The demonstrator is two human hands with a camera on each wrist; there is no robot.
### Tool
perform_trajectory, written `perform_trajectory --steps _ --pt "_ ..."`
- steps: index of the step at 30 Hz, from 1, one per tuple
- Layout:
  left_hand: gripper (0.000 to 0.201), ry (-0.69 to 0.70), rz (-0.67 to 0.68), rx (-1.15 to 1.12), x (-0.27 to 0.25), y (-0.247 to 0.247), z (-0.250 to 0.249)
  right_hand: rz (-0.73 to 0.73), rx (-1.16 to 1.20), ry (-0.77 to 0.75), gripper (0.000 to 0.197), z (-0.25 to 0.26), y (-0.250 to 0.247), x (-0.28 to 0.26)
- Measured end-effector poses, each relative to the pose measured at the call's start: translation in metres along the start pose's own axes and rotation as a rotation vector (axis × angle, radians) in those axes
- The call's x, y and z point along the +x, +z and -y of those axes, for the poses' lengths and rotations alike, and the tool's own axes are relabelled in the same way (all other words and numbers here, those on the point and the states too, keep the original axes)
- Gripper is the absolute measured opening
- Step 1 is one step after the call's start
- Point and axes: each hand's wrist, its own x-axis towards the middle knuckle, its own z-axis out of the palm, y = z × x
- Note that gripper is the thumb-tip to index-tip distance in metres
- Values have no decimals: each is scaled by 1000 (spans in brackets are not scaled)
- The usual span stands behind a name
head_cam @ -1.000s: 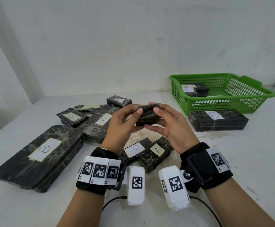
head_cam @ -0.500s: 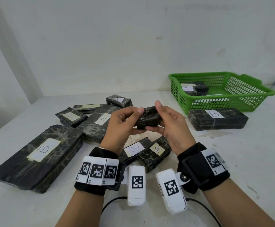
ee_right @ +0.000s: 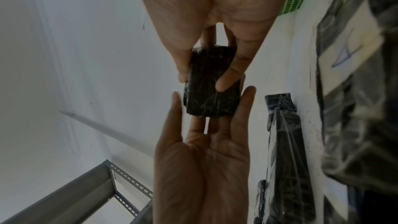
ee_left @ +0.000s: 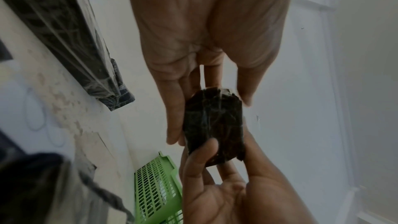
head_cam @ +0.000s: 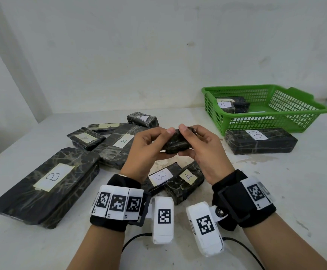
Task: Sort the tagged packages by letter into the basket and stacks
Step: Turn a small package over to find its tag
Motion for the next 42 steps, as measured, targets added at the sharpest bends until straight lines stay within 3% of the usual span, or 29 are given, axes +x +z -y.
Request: perform_trajectory --steps 2,5,10,16,19,23,29,35,39,42 --pt "34 -34 25 -16 0 0 0 -12 1 -10 22 0 -3 1" --pt "37 -14 15 6 0 0 1 -19 -1 -6 19 -2 -5 2" --pt "38 -4 -17 21 -1 0 0 4 -6 22 54 -2 0 1" --pt "31 -51 27 -20 -1 0 -4 -14 -46 -26 17 -4 -4 1" --pt "31 -9 -1 24 -1 -1 -1 -7 -54 -14 23 -5 -3 2" --pt "27 -24 -34 2 -1 0 -3 49 -2 2 48 -3 -1 1" --pt "27 -24 -18 -14 -2 1 -7 42 -50 -35 23 -5 -4 0" --pt "35 -22 -72 2 0 0 -6 101 -1 -7 49 -2 -1 0" --pt "28 -46 -55 2 -1 1 -7 82 -23 -33 48 -2 -2 -1" --pt "35 -35 -54 4 -1 0 -6 84 -32 -38 47 -2 -2 -1"
